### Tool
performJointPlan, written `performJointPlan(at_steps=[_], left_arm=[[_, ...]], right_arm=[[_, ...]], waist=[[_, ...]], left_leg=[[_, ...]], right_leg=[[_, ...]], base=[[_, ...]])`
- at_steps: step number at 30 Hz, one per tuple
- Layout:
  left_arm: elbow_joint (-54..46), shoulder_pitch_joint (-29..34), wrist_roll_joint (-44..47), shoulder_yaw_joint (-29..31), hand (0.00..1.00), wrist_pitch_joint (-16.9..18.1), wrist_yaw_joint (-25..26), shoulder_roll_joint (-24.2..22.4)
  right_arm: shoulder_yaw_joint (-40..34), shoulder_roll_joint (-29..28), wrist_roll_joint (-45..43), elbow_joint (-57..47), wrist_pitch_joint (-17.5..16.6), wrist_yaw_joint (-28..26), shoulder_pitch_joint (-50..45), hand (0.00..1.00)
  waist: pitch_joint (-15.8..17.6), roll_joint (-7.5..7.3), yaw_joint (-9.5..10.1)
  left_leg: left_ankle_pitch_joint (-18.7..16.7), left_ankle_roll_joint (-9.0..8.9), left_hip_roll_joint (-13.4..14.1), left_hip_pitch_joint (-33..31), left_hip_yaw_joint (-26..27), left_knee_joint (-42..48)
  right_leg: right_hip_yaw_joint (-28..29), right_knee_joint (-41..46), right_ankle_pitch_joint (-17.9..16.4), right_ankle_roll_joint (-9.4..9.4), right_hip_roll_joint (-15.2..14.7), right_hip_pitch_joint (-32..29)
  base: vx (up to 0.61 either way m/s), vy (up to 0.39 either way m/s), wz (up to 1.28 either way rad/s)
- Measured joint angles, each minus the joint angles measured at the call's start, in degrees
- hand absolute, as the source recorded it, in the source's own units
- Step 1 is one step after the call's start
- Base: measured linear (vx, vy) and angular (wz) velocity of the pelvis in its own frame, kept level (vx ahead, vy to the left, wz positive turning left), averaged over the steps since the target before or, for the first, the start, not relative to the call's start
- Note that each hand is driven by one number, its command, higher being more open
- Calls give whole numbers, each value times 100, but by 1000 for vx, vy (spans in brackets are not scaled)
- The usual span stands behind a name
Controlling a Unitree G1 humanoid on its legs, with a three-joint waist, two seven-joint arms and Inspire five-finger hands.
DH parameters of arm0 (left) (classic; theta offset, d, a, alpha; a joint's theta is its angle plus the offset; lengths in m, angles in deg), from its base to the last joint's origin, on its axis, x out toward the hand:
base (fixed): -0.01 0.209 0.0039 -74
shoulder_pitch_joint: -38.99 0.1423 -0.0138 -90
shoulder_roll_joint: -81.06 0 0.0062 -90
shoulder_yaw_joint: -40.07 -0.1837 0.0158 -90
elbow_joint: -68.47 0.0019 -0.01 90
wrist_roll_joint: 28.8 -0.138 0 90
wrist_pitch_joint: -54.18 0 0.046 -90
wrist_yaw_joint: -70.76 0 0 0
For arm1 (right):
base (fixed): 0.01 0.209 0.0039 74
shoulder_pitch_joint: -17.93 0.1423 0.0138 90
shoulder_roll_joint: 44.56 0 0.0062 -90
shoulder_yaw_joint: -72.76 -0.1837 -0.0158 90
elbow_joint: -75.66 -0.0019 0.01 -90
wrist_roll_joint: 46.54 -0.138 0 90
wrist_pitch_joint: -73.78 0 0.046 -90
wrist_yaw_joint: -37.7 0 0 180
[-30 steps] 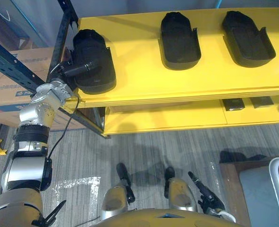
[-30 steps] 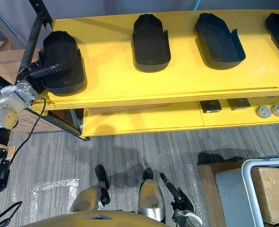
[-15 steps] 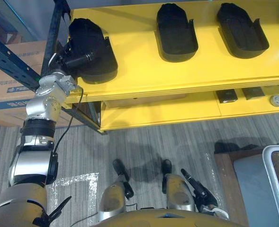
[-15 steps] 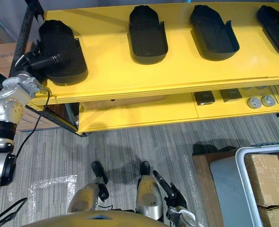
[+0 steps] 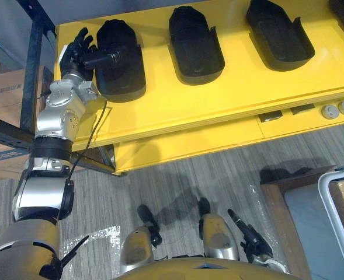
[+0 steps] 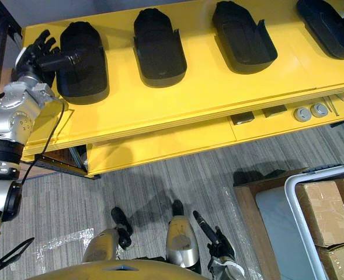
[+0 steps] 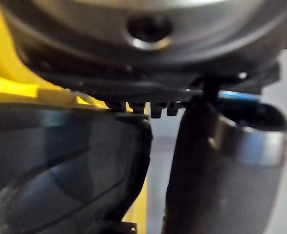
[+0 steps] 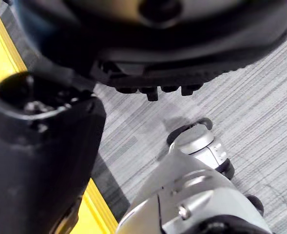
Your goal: Walk over and take three plastic housings, then place them on the shelf
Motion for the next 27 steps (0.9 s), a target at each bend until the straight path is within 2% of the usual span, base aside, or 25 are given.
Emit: performJointPlan(at_steps=[2,7,12,14,16,18,20,23,26,27], left_arm=[[-5,-2,-179,-2,100,120,37,0],[-8,-1,-723,-4,100,203,552,24],[-621,172,-1376,14,100,633,1155,321],[-1481,533,-1545,193,100,950,1284,396],[-2565,1185,-1548,401,100,1334,1345,365],[-3417,1782,-1550,522,100,1639,1313,118],[-4251,2658,-1598,544,100,2032,1054,-485],[-4869,3650,-2058,330,100,2326,670,-1081],[-4971,4226,-2326,48,100,2606,497,-1402],[-4973,4593,-2504,-89,100,2805,431,-1601]], right_arm=[[-19,-1,-1,4,-31,0,-2,100],[-111,-3,0,138,-141,6,-70,100],[-115,-13,-4,269,-470,87,-87,100],[-115,-22,1,226,-627,173,-86,100],[-81,-33,5,105,-740,396,-86,100],[-75,-35,5,-4,-755,578,-86,100],[-67,-38,18,-16,-754,756,-81,100],[-67,-67,101,-3,-754,899,-80,100],[-73,-96,124,26,-755,1082,-86,100],[-71,-161,129,78,-841,1288,-83,100]], waist=[[-2,13,-40],[-5,94,-59],[-40,167,-42],[-66,207,-29],[-147,287,0],[-210,371,85],[-504,474,126],[-754,501,182],[-908,486,272],[-1065,453,302]], left_leg=[[-77,7,-1,7,-32,85],[-237,-14,-14,70,-131,262],[-266,-36,-15,91,-222,293],[-271,-42,-18,99,-278,290],[-275,-50,-27,114,-327,257],[-281,-58,-38,208,-363,215],[-286,-71,-70,211,-471,129],[-287,-78,-104,304,-562,52],[-257,-116,-150,417,-601,-98],[-217,-129,-181,420,-647,-215]], right_leg=[[-10,2,-45,-2,-16,57],[-70,12,-161,21,-63,240],[-138,-8,-206,19,-63,340],[-202,-54,-216,16,-62,409],[-260,-132,-216,17,-58,481],[-299,-227,-216,17,-53,612],[-398,-352,-216,17,-51,709],[-487,-506,-216,17,-50,875],[-538,-610,-217,17,-56,1004],[-575,-647,-217,17,-58,1001]], base=[[26,20,6],[-8,20,6],[5,-1,7],[28,-8,12],[53,-8,13],[62,-10,8],[70,-12,20],[46,-2,16],[13,1,8],[16,0,14]])
